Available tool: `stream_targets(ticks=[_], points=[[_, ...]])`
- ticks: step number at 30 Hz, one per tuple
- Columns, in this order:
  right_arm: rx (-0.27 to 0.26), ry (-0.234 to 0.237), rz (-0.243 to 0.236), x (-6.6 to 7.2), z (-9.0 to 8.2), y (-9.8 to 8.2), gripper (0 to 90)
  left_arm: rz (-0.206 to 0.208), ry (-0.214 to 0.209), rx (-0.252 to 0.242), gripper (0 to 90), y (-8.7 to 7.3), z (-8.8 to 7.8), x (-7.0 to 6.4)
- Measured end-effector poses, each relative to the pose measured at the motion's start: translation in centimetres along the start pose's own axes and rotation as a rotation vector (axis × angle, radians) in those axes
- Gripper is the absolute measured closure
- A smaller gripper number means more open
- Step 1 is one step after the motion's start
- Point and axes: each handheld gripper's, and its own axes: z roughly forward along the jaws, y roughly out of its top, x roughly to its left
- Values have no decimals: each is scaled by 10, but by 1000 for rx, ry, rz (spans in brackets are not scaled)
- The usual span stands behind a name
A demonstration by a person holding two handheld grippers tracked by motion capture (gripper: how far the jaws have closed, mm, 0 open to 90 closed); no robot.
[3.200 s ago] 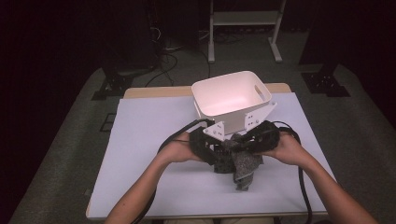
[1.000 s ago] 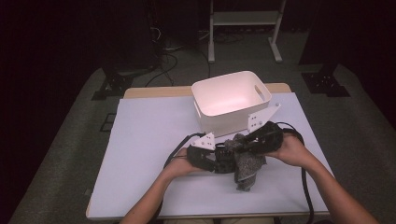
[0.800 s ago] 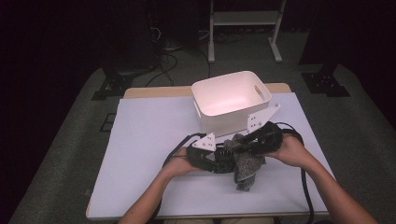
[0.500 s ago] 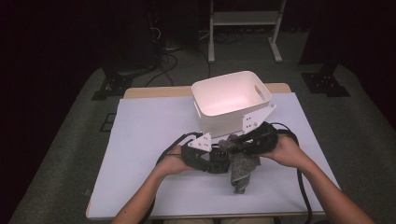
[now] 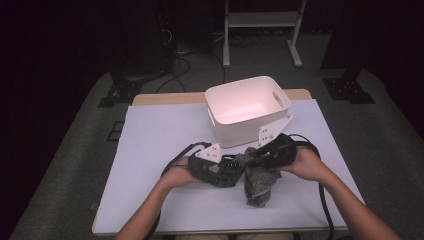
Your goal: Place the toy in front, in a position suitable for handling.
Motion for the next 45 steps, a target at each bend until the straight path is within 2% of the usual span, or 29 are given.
stream_targets(ticks=[2,4,6,9,12,15,17,18,20,24,26,32,33,36,37,39,43,45], points=[[-25,1,-13,1,-1,4,777,-4,-6,0,568,0,-2,1],[-50,12,-15,1,-1,10,777,6,-9,24,568,0,-1,0],[-59,17,-28,3,0,14,776,1,-11,9,567,0,1,-1],[-26,21,-36,4,6,14,777,-14,-12,-12,567,-3,2,0],[-25,27,-12,1,7,7,778,-25,-22,-32,561,-6,2,1],[-16,12,3,0,5,0,778,-34,-28,-47,523,-7,1,2],[-11,4,11,-1,3,-3,778,-60,-11,-68,494,-8,-2,3],[-13,7,16,-2,3,-5,778,-64,1,-68,512,-9,-2,3],[-14,6,29,-3,2,-9,778,-46,8,-69,564,-10,-1,1],[-15,9,20,-4,-2,-9,780,-28,13,-70,569,-9,2,-1],[-28,9,19,-3,-4,-5,780,-9,16,-59,569,-8,2,-2],[-24,26,-27,0,0,13,780,30,38,-46,569,-5,1,-6],[-22,32,-28,0,1,13,780,30,45,-51,569,-5,1,-7],[-18,31,-15,-1,1,10,780,19,60,-111,592,-6,-4,-8],[-12,21,-10,-2,1,9,780,11,45,-115,596,-5,-6,-7],[-27,42,10,-4,-1,4,781,27,49,-109,599,-3,-6,-8],[-14,23,8,-2,-3,1,781,4,35,-124,600,-4,-3,-6],[-5,11,9,-1,-3,-1,781,2,32,-78,566,-6,4,-6]])
